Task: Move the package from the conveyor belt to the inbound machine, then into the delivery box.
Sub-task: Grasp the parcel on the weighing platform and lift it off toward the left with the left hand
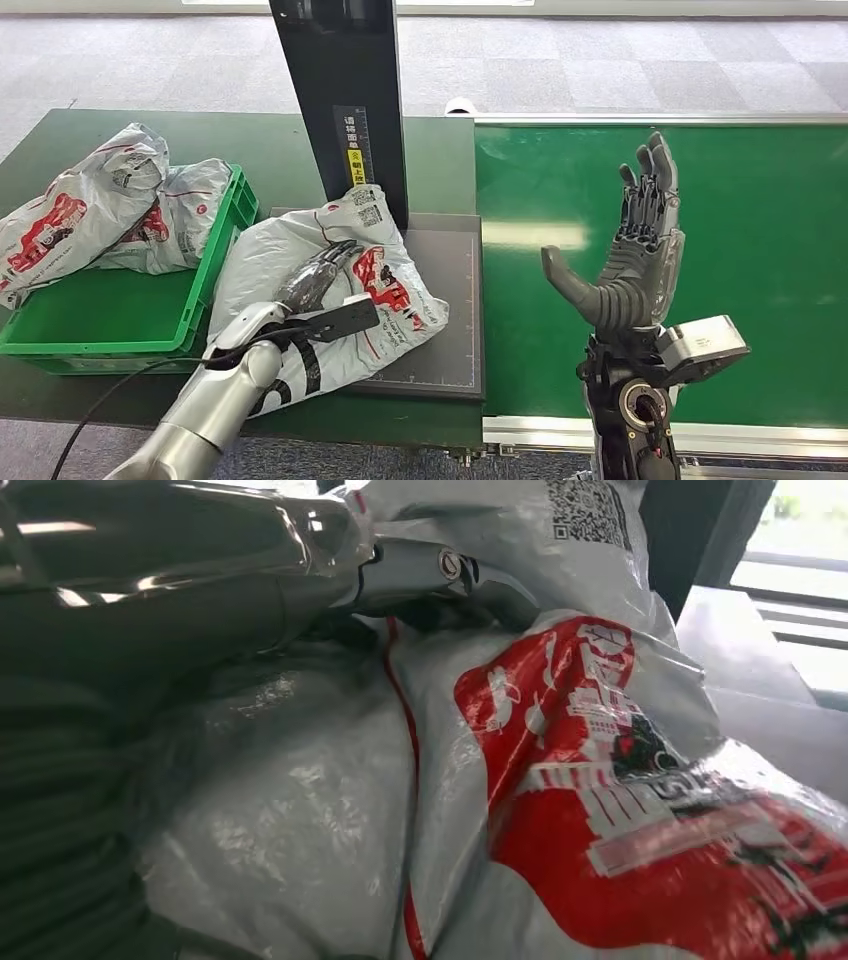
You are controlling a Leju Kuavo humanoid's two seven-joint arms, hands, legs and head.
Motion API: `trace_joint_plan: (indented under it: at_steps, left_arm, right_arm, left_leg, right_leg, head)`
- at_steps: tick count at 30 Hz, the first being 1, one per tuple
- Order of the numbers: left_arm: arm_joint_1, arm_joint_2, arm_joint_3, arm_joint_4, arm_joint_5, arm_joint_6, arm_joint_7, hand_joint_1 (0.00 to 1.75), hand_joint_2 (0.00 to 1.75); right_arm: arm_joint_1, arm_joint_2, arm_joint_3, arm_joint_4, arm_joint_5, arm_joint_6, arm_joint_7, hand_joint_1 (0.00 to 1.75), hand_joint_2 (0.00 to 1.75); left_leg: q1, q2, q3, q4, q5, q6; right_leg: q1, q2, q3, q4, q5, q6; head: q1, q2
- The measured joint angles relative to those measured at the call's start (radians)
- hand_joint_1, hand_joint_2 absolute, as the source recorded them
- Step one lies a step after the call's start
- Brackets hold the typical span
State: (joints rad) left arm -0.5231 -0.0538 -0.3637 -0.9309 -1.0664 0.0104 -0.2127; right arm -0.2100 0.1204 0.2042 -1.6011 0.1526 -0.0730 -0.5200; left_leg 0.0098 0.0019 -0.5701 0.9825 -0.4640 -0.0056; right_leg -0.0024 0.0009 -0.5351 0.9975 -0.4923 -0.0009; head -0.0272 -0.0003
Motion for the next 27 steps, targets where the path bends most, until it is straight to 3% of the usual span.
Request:
trace_joint_plan:
  at_steps: [6, 13, 14, 17, 18, 27]
  left_arm:
    - [-0.076, 0.006, -0.027, 0.123, -0.012, -0.008, 0.005, 0.00, 1.75]
    - [-0.226, 0.001, -0.085, 0.289, -0.112, -0.110, 0.043, 0.00, 1.75]
    - [-0.249, -0.002, -0.096, 0.318, -0.123, -0.131, 0.044, 0.32, 1.75]
    - [-0.307, -0.011, -0.124, 0.392, -0.137, -0.191, 0.037, 1.63, 1.75]
    - [-0.320, -0.014, -0.130, 0.410, -0.138, -0.201, 0.032, 1.75, 1.75]
    - [-0.336, -0.007, -0.122, 0.438, 0.031, -0.120, -0.148, 1.75, 1.75]
  right_arm:
    - [0.019, -0.005, -0.012, -0.020, 0.000, 0.001, -0.003, 0.00, 1.75]
    - [0.022, -0.016, -0.016, -0.023, -0.013, 0.001, -0.035, 0.00, 1.75]
    - [0.022, -0.017, -0.016, -0.022, -0.016, 0.001, -0.041, 0.00, 1.75]
    - [0.021, -0.021, -0.016, -0.019, -0.022, 0.001, -0.049, 0.00, 1.75]
    - [0.020, -0.021, -0.016, -0.017, -0.023, 0.001, -0.050, 0.00, 1.75]
    - [0.024, -0.042, -0.016, -0.005, -0.055, -0.003, -0.055, 0.00, 1.75]
  left_leg:
    - [0.000, -0.001, 0.000, 0.000, 0.000, 0.000]
    - [0.000, -0.001, 0.004, 0.000, 0.001, 0.000]
    - [0.000, -0.001, 0.005, 0.000, 0.001, 0.000]
    - [0.000, -0.001, 0.007, 0.000, 0.002, 0.000]
    - [0.000, -0.001, 0.008, 0.000, 0.002, 0.000]
    - [0.000, -0.001, 0.007, 0.000, 0.003, 0.000]
  right_leg:
    - [0.000, 0.000, 0.001, 0.000, 0.000, 0.000]
    - [0.000, 0.000, 0.004, 0.000, 0.001, 0.001]
    - [0.000, 0.000, 0.005, 0.000, 0.001, 0.001]
    - [0.000, 0.000, 0.008, 0.000, 0.001, 0.001]
    - [0.000, 0.000, 0.009, 0.000, 0.001, 0.001]
    - [0.000, -0.001, 0.008, 0.000, 0.001, 0.001]
  head:
    - [0.000, 0.000]
    - [0.000, 0.000]
    - [0.000, 0.000]
    - [0.000, 0.000]
    - [0.000, 0.000]
    - [0.000, 0.000]
